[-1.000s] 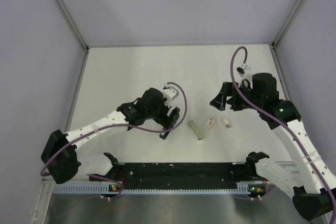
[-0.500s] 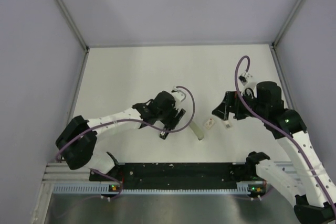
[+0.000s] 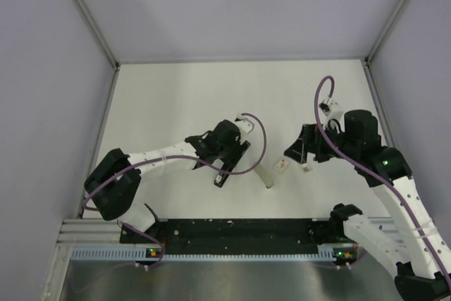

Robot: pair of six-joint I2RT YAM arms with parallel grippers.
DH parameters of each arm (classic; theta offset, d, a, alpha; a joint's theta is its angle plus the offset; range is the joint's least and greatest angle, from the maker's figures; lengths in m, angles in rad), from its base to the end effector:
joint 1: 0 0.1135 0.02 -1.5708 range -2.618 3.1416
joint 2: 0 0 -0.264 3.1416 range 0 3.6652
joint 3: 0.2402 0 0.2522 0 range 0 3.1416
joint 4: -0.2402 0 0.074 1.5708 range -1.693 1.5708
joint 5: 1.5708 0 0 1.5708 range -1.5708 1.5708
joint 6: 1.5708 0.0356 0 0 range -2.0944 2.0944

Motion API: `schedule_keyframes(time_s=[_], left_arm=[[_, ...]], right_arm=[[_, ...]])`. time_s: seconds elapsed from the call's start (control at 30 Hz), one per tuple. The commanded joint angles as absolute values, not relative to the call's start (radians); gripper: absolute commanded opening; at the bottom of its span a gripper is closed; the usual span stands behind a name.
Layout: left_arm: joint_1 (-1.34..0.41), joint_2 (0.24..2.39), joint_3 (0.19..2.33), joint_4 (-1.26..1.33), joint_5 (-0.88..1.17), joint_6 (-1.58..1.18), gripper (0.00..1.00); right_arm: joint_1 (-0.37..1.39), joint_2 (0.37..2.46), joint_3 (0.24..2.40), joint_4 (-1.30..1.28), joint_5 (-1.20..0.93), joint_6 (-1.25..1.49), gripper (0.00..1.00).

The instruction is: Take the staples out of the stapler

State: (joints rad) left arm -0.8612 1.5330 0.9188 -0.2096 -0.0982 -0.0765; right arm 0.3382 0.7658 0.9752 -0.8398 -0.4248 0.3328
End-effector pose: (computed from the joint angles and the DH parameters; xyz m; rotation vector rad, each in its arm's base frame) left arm 0.2106 -0.2398 0.2049 0.8800 2.2481 -0.3216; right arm 0.1299 0.0612 0.3433 -0.2527 2.2498 0.8348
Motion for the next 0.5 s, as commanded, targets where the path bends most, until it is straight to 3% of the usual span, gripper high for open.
schedule_keyframes(time_s=[0.0, 0.37, 0.47], left_arm=[[-0.867, 1.540, 0.939, -0.167, -0.109, -0.066, 0.61], [-0.870, 1.563, 0.934, -0.186, -0.153, -0.071, 0.55], [-0.870, 1.562, 0.934, -0.190, -0.173, -0.072, 0.49]], right_arm=[[0.345, 0.758, 0.977, -0.842, -0.449, 0.324, 0.99], [0.345, 0.756, 0.962, -0.842, -0.454, 0.328, 0.99], [0.345, 0.758, 0.956, -0.838, -0.454, 0.330, 0.99]])
